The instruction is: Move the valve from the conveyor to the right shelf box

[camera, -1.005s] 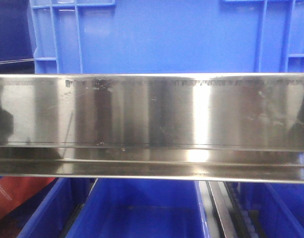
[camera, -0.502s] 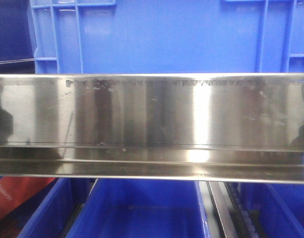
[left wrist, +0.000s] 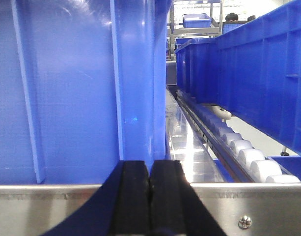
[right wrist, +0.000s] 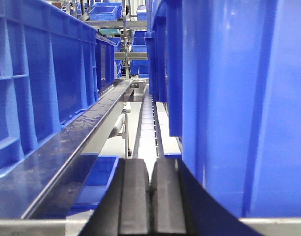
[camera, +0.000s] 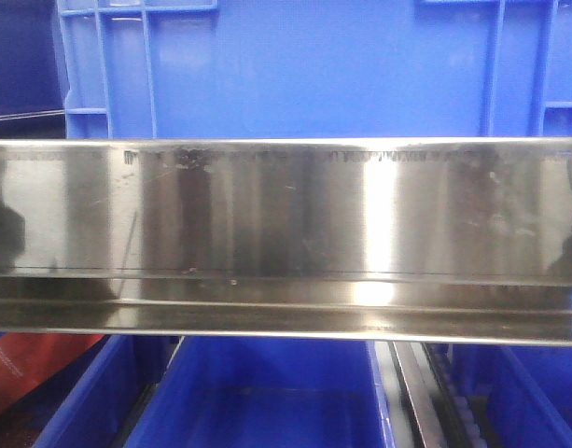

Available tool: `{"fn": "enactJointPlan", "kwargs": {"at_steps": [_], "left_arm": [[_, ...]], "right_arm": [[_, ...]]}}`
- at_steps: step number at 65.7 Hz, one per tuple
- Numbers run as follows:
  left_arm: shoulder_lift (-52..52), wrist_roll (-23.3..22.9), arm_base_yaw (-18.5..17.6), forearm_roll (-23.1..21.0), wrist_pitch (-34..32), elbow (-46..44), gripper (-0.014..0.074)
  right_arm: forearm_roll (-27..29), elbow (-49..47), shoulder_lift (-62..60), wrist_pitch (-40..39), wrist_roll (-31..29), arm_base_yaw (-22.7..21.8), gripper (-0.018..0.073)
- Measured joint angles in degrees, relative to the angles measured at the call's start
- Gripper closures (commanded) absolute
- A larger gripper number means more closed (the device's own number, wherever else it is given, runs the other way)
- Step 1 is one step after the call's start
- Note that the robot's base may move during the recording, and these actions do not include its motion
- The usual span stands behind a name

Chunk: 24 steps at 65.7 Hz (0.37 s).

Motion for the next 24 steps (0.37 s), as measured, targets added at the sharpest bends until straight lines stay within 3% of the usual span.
{"fn": "enactJointPlan", "kwargs": {"at_steps": [24], "left_arm": [[0.0, 0.0, 0.0, 0.0, 0.0, 0.0, 0.0708]], "right_arm": [[0.0, 0.0, 0.0, 0.0, 0.0, 0.0, 0.0722]]}}
